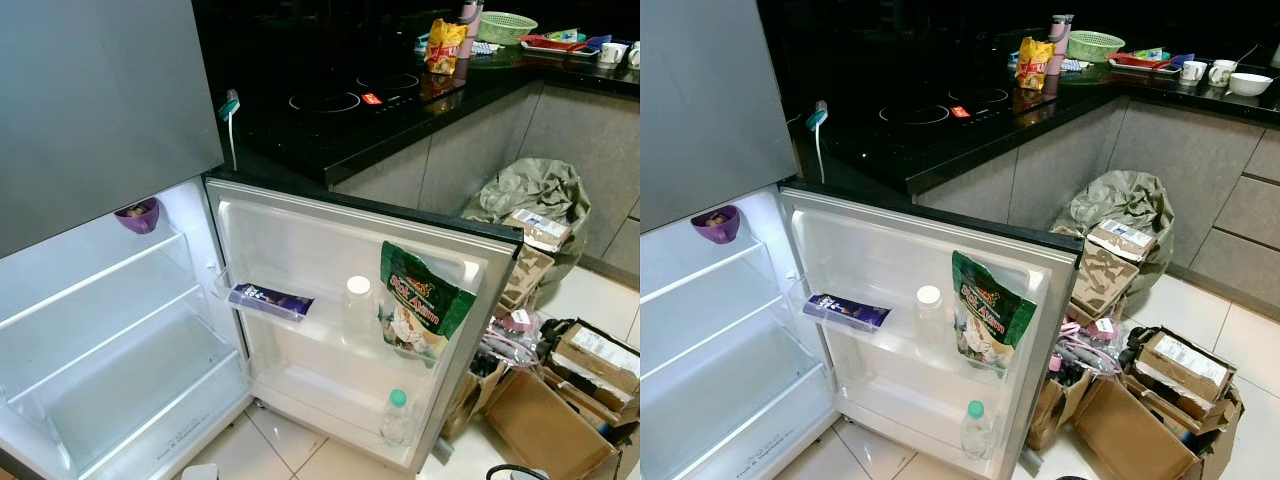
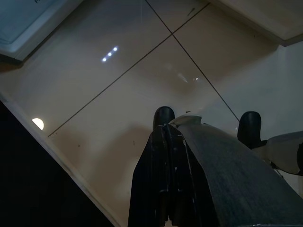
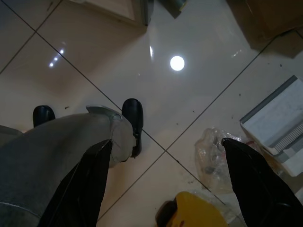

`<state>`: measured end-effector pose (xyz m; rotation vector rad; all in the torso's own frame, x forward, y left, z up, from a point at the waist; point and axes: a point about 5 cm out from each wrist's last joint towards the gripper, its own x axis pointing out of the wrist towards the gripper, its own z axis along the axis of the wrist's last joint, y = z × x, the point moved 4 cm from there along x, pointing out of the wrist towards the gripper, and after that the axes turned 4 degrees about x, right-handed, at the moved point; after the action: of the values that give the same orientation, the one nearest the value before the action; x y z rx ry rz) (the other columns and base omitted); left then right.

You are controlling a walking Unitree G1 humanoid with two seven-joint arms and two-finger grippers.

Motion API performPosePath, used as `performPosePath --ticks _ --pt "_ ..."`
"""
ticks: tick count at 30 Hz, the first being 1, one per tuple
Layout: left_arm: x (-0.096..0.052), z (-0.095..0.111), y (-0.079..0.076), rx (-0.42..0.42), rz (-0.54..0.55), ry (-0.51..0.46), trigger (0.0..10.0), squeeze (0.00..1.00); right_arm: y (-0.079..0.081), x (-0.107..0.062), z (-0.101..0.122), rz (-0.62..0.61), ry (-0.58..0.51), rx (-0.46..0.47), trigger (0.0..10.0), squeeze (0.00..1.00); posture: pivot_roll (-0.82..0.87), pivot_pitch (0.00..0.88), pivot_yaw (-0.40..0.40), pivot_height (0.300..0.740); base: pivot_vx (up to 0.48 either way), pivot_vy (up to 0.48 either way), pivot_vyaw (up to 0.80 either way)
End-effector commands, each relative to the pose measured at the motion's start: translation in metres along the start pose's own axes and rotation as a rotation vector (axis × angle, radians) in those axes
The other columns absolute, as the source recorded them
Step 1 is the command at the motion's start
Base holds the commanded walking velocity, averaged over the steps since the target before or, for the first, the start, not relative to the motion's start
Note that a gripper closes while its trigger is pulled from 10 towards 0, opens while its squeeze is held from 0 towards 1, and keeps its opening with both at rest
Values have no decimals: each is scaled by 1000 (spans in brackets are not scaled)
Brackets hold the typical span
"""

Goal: Restocking fridge

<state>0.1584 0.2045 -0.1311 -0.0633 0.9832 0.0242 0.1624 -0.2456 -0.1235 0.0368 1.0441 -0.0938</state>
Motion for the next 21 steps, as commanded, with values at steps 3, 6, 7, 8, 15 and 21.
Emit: performPosePath --ticks 3,6,7,8,15,21 --pt "-1 -3 2 17 1 20 10000 0 0 0 1 -14 -10 10 10000 0 -44 0 11 740 0 0 0" --pt "0 -2 2 16 1 18 10000 0 0 0 1 -14 -11 12 10000 0 -44 0 11 740 0 0 0" --pt "0 -1 2 20 -1 17 10000 0 1 1 1 -13 -13 12 10000 0 -41 0 13 740 0 0 0" --pt "0 0 2 20 -1 17 10000 0 2 1 2 -12 -13 12 10000 0 -41 0 14 740 0 0 0" --pt "1 2 1 24 -3 11 10000 0 2 1 3 -13 -18 21 10000 0 -42 0 17 740 0 0 0" --pt "0 -1 0 23 -1 20 10000 0 1 0 1 -17 -13 22 10000 0 -45 0 11 740 0 0 0"
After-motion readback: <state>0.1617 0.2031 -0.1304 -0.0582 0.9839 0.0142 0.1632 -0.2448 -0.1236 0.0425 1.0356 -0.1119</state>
